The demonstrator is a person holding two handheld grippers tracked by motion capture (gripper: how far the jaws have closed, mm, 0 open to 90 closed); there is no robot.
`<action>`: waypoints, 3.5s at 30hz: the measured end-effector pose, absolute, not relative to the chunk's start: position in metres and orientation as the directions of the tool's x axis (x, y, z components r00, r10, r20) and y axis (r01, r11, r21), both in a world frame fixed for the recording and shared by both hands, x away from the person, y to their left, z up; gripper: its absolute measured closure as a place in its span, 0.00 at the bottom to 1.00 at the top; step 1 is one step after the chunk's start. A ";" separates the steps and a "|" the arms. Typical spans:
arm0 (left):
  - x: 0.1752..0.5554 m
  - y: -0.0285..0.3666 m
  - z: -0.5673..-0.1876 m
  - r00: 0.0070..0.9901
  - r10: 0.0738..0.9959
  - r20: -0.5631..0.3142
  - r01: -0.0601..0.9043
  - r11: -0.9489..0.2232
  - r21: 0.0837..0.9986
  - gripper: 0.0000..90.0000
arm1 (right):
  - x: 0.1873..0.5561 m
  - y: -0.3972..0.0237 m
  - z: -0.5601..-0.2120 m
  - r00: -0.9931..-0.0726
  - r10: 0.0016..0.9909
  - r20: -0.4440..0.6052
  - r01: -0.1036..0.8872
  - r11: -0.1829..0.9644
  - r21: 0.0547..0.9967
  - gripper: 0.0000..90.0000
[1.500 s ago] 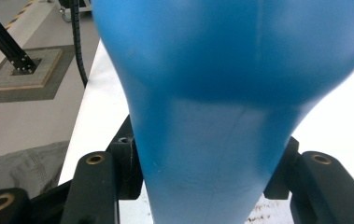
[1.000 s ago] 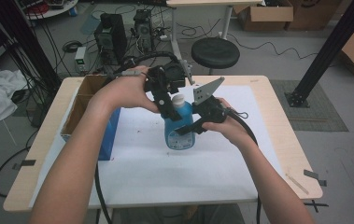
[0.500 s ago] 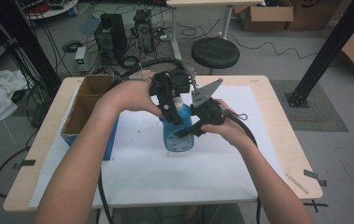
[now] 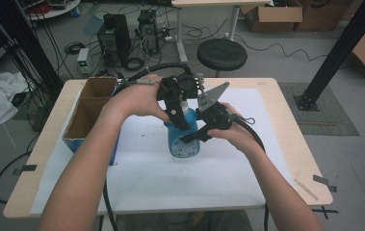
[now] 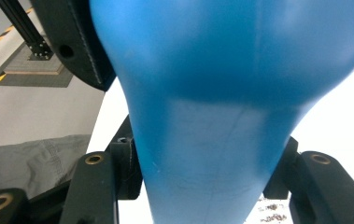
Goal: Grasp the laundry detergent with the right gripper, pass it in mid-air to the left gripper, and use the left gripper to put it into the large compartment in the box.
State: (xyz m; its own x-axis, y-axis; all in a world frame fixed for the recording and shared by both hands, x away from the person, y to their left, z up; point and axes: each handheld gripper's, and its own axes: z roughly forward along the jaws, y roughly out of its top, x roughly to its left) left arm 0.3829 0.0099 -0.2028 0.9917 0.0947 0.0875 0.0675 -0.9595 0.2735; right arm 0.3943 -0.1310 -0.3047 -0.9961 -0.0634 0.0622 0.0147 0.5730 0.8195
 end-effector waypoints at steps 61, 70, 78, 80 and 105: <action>0.380 0.003 -0.206 0.998 0.057 0.036 0.049 -0.980 0.195 0.43 | 0.394 -0.131 -0.311 -0.996 -0.053 0.065 0.022 0.578 0.816 0.50; 0.382 0.003 -0.203 0.999 0.045 0.025 0.039 -0.979 0.200 0.43 | 0.393 -0.130 -0.311 -0.996 -0.053 0.074 0.031 0.566 0.824 0.49; 0.383 0.009 -0.191 0.996 0.091 0.014 0.086 -0.974 0.211 0.43 | 0.392 -0.130 -0.315 -0.995 -0.022 0.093 0.065 0.559 0.826 0.21; 0.383 0.011 -0.188 0.995 0.102 0.014 0.097 -0.973 0.211 0.43 | 0.392 -0.132 -0.315 -0.996 -0.013 0.094 0.071 0.557 0.827 0.19; 0.407 0.115 -0.101 0.617 0.781 0.095 0.751 -0.620 0.227 0.43 | 0.400 -0.197 -0.308 -0.987 0.151 0.049 0.155 0.843 0.515 0.22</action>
